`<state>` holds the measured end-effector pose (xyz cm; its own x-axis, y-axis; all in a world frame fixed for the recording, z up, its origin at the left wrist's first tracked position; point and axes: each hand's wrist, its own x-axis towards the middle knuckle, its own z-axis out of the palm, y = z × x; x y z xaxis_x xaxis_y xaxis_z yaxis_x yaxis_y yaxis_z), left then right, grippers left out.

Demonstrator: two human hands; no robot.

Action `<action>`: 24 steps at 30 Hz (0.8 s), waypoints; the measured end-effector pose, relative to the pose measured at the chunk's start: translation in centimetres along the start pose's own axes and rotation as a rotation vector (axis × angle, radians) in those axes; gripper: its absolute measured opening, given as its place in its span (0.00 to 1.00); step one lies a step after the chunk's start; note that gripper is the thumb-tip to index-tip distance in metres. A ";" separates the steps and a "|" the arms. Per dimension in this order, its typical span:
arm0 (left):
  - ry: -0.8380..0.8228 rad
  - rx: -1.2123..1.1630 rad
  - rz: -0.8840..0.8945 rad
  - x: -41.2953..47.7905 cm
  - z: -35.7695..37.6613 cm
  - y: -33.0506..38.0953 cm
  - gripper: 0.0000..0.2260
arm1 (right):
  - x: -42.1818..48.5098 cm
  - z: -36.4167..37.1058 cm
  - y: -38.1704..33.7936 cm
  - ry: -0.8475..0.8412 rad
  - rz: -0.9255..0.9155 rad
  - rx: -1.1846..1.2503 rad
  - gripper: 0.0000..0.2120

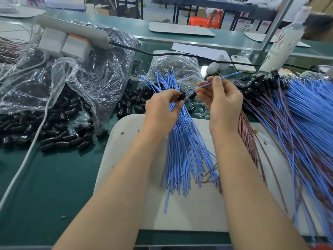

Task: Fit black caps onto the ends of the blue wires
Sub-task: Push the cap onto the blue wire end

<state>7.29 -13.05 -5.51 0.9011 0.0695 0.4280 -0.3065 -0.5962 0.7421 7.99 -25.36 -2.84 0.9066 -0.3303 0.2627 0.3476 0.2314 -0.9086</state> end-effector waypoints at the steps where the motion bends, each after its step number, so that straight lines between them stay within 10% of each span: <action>1: 0.011 -0.012 -0.010 0.0 0.0 0.0 0.07 | 0.0 -0.1 0.0 0.000 0.008 0.005 0.10; 24: 0.008 0.044 0.090 -0.2 0.0 0.1 0.08 | -0.1 0.0 0.7 -0.114 0.104 -0.235 0.07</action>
<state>7.06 -13.11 -5.51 0.8680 0.0202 0.4962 -0.3722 -0.6350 0.6770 8.15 -25.18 -3.52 0.9601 -0.2080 0.1868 0.1983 0.0360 -0.9795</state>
